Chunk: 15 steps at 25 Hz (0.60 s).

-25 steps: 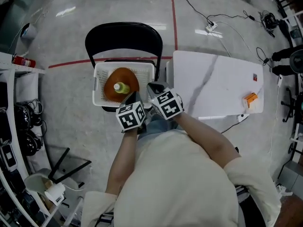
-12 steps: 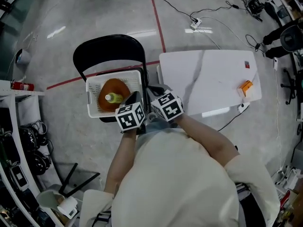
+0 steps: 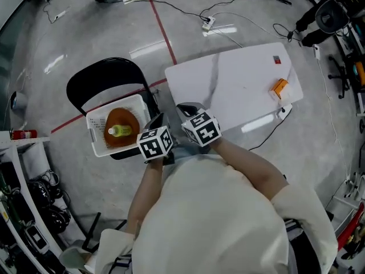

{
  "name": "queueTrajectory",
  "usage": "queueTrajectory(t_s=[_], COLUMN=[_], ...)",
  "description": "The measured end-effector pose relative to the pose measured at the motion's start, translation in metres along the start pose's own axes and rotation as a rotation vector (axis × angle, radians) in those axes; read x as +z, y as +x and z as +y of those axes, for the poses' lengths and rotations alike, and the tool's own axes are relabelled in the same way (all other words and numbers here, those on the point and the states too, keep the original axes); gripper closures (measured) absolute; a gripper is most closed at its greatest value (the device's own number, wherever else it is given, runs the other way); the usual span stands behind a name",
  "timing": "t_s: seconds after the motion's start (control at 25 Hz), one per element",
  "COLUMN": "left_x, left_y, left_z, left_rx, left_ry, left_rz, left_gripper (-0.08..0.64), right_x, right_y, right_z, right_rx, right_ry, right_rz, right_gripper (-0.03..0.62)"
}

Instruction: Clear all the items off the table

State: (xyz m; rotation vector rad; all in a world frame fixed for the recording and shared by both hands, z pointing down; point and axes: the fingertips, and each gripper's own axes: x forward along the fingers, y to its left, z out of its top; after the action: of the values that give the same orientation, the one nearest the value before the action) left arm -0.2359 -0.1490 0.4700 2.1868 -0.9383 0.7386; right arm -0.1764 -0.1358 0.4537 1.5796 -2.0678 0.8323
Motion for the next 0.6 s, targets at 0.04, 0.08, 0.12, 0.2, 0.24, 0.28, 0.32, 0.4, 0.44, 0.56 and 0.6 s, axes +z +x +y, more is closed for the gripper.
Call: queueTrajectory(t_s=[0.04,0.08,0.12,0.2,0.24,0.28,0.32,0.4,0.44,0.56,0.6], left_x=[-0.001,-0.003,-0.005,-0.009,-0.011,-0.013,-0.015,-0.019,-0.021,-0.027,-0.029], left_y=[0.004,0.008,0.013,0.022,0.026,0.030,0.034,0.041,0.045,0.055,0.057], left_z=[-0.012,-0.024,-0.037,-0.061,-0.074,-0.086,-0.099,-0.125,-0.137,-0.172,-0.183], left_rx=[-0.013,-0.027,-0.040,-0.066,-0.078,-0.089,-0.101,-0.127,-0.141,-0.179,-0.190], left_ry=[0.013,0.027,0.042,0.069,0.082,0.095,0.109,0.142,0.160,0.207,0.219], left_rz=[0.008,0.016,0.024,0.037,0.043,0.049,0.055,0.068,0.074,0.089,0.095], left_gripper=[0.551,0.551,0.551,0.551,0.551,0.551,0.551,0.551,0.551,0.551,0.551], right_x=[-0.003,-0.007,-0.011,-0.021,-0.025,-0.030,-0.035,-0.045,-0.050,-0.067,-0.072], right_y=[-0.008,-0.017,-0.025,-0.041,-0.050,-0.059,-0.068,-0.087,-0.095,-0.120,-0.129], right_z=[-0.009,-0.019,-0.028,-0.048,-0.057,-0.067,-0.076,-0.095,-0.105,-0.131,-0.139], right_rx=[-0.012,-0.025,-0.039,-0.068,-0.081,-0.095,-0.109,-0.140,-0.157,-0.203,-0.216], right_ry=[0.015,0.028,0.040,0.064,0.076,0.090,0.105,0.140,0.157,0.201,0.214], right_rz=[-0.004,-0.008,-0.013,-0.023,-0.028,-0.034,-0.040,-0.056,-0.063,-0.077,-0.081], right_gripper=[0.594,0.594,0.594,0.594,0.594,0.594,0.594,0.594,0.594,0.594,0.594])
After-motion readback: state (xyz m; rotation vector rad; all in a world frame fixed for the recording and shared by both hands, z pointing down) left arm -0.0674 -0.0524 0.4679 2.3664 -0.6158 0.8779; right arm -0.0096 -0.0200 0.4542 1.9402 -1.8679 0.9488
